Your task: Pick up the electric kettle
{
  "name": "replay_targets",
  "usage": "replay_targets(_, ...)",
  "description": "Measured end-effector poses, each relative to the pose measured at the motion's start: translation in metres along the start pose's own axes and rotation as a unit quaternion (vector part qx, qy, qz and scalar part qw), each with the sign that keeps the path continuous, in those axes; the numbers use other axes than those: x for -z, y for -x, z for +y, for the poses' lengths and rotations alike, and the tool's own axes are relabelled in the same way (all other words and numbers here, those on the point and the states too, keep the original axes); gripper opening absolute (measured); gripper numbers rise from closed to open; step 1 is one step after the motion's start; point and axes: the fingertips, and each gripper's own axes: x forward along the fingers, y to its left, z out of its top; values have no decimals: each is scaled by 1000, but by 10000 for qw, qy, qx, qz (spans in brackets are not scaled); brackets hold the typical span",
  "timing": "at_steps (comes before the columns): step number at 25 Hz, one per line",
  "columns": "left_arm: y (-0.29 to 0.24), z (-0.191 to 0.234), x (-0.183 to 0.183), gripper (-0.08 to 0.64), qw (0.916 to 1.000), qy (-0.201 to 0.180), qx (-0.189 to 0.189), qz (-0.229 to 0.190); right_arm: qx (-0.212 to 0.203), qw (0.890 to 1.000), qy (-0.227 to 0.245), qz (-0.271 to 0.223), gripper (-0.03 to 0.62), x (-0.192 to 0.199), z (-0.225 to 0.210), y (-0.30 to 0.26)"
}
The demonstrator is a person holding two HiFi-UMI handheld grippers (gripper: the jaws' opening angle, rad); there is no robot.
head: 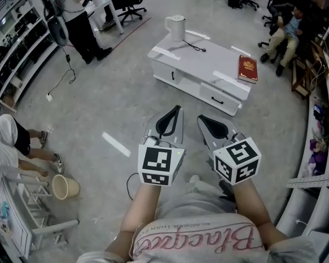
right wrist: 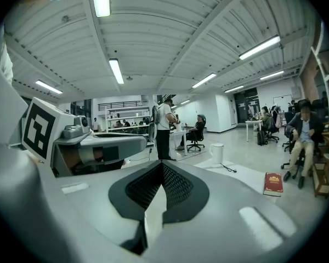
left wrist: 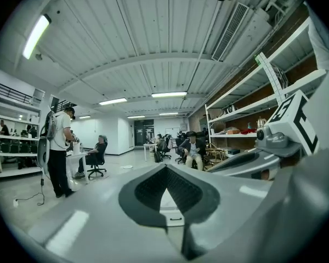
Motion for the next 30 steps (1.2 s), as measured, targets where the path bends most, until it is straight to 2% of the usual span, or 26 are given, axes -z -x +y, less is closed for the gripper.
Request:
replay_targets(4,-14,4,-2,0,9999,-73,-87,108,-138,9999,-27,-20,23,-4,-11,-11)
replay_targets(11,-45,25,2,0,9997,20,-142,198,-201,9998,-37,71,23,-10,-32,-40)
replay_targets(18,-84,56,9,0,9998,35,18,200,-159,9997,87,-131,23,-35,-51,-88)
replay_targets(23,-113,97,7,0,9998,-116,68,110,111,9995,-7,-305,23,-52,-66,-128)
replay_targets(30,-164,138,-3,1,9989,-51,448,-84,253,9987,87,-431,23,-77,-83,-183)
